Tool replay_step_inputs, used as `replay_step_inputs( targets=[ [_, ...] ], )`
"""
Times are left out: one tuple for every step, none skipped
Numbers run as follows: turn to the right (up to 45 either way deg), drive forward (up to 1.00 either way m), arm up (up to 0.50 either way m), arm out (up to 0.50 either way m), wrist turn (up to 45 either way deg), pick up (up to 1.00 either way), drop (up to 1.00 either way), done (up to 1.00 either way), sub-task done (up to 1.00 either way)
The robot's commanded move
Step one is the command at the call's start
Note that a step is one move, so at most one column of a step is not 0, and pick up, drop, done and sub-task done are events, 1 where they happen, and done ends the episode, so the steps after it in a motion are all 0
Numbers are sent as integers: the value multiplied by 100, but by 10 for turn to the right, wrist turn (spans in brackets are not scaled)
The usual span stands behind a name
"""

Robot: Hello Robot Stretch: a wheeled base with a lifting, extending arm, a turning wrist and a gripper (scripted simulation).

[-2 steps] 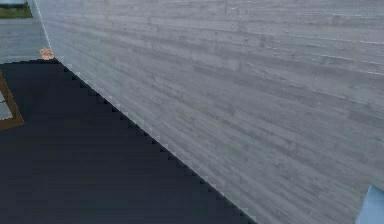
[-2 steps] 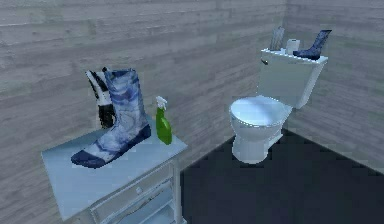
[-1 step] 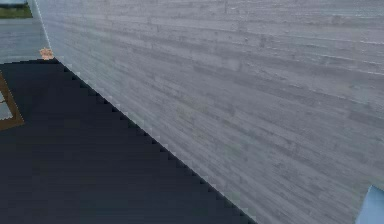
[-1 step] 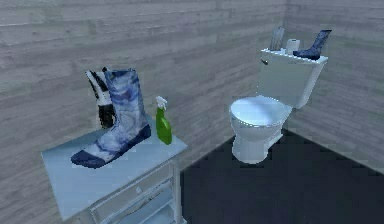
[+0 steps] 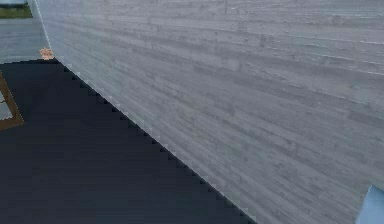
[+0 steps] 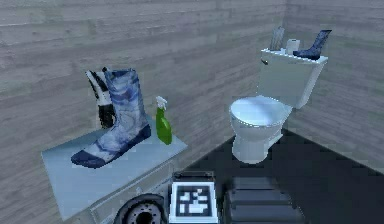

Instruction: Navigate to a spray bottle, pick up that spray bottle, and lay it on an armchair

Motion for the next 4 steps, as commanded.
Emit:
replay_step_inputs(
  targets=[
    [0,0,0,46,0,0,0,0,0],
    [0,0,0,0,450,0,0,0,0],
    [0,0,0,0,450,0,0,0,0],
    [0,0,0,0,450,0,0,0,0]
  ],
)
